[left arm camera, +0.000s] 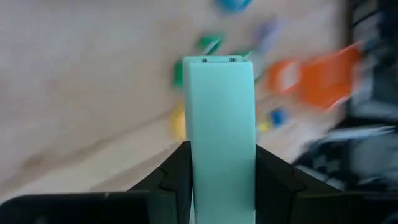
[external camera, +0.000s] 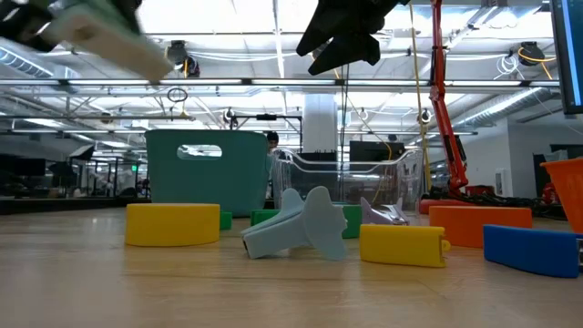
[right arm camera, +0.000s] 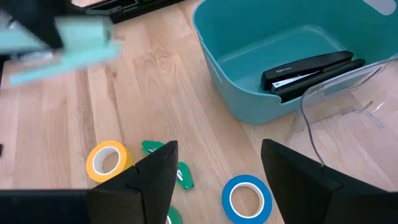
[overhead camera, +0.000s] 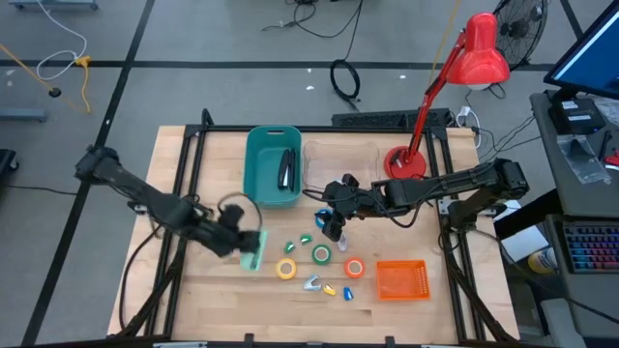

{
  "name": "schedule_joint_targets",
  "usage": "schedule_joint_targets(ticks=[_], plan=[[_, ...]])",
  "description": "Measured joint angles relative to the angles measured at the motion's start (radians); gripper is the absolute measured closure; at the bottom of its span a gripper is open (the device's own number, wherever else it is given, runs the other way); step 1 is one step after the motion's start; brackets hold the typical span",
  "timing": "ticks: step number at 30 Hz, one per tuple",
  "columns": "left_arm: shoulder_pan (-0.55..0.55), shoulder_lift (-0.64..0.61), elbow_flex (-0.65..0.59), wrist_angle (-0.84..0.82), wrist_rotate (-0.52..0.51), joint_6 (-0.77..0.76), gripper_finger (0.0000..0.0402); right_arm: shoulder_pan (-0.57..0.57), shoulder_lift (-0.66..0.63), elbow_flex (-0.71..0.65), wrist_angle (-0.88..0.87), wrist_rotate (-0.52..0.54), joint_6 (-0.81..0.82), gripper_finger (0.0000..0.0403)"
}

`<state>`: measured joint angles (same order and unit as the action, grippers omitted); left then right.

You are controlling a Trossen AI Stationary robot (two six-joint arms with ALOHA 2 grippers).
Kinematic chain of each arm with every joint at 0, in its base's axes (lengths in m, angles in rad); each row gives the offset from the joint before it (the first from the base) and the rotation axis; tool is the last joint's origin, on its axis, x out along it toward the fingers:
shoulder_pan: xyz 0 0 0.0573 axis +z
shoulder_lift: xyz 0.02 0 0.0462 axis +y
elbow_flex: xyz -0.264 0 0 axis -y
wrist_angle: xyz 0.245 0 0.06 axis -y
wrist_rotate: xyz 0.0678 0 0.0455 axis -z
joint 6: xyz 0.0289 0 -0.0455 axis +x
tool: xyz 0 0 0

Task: Pick and place Stapler, Stapler remover, tape
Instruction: Put the large light blue stapler into the blue bin

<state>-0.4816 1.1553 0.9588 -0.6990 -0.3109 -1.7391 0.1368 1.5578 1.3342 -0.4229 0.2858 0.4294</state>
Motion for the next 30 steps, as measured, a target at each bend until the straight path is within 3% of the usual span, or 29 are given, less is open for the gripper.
schedule_joint_targets(ticks=[5,10,14,20,30], plan=[[0.078,-0.130,0.000,0.034,-0.255,0.143,0.0279,0.000,0.000,0.000,0.000,0.000,0.001,0.0179],[0.273,-0.162,0.000,0.143,-0.318,0.395,0.0279,0.000,0.000,0.000,0.000,0.000,0.002,0.0179],[0.454,-0.143,0.000,0.246,-0.277,0.575,0.0279,0.000,0.000,0.000,0.000,0.000,0.003,0.0179],[0.683,-0.085,0.002,0.315,-0.110,0.702,0.0279,0.000,0.000,0.000,0.002,0.000,0.001,0.0179],[0.895,0.112,0.000,0.318,0.068,0.788,0.0279,-0.013,0.000,0.000,0.013,0.001,0.002,0.0179]])
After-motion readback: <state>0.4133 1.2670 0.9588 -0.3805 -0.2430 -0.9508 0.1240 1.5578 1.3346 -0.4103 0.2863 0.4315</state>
